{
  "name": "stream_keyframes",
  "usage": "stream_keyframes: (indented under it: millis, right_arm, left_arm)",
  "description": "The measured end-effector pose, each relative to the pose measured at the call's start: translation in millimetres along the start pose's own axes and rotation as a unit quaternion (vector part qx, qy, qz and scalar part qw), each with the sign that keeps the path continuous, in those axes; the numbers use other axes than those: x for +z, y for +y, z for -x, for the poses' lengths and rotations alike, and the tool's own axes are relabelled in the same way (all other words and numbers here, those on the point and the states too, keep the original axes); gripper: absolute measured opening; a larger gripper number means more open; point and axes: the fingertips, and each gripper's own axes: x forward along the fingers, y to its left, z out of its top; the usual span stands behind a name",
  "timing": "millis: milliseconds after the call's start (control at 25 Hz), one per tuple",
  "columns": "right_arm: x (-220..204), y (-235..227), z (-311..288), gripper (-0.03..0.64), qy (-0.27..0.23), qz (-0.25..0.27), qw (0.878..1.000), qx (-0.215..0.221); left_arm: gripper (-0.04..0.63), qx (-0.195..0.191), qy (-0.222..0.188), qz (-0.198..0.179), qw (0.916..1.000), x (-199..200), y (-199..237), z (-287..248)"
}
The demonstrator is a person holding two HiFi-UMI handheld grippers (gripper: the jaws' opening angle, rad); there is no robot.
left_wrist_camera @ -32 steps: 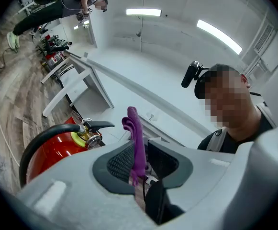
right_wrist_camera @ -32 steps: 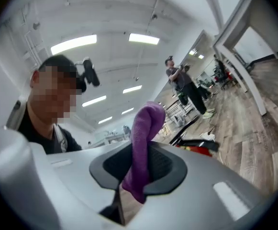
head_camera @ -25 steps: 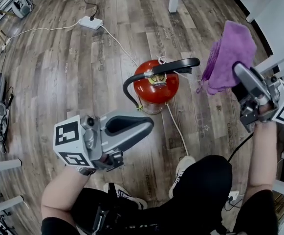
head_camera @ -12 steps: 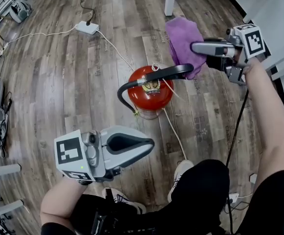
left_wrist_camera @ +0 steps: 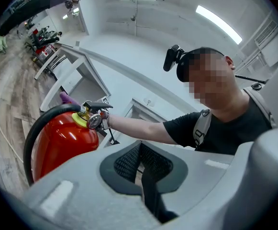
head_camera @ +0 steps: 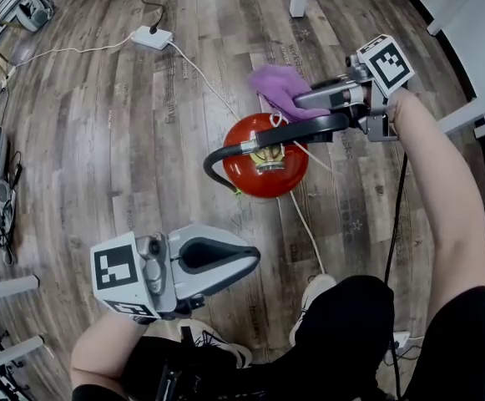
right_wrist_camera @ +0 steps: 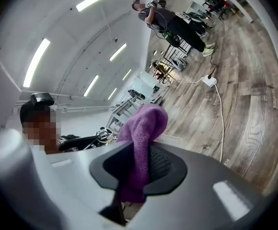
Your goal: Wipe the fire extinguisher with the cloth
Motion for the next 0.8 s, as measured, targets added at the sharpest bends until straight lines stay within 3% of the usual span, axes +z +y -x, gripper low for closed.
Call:
stream_keyframes:
  millis: [400, 800]
  right_arm:
    - [-79, -92, -28, 0.069, 0.009, -0.066, 0.997, -0.036]
    - [-147, -156, -33, 0.067, -0.042, -0.122, 0.983, -0.131]
  left_arm:
    - [-0.003, 0.023, 0.002, 0.030, 0.9993, -7, 26, 8]
    - [-0.003, 0.070, 0.009, 0.053, 0.9961, -21, 38, 20]
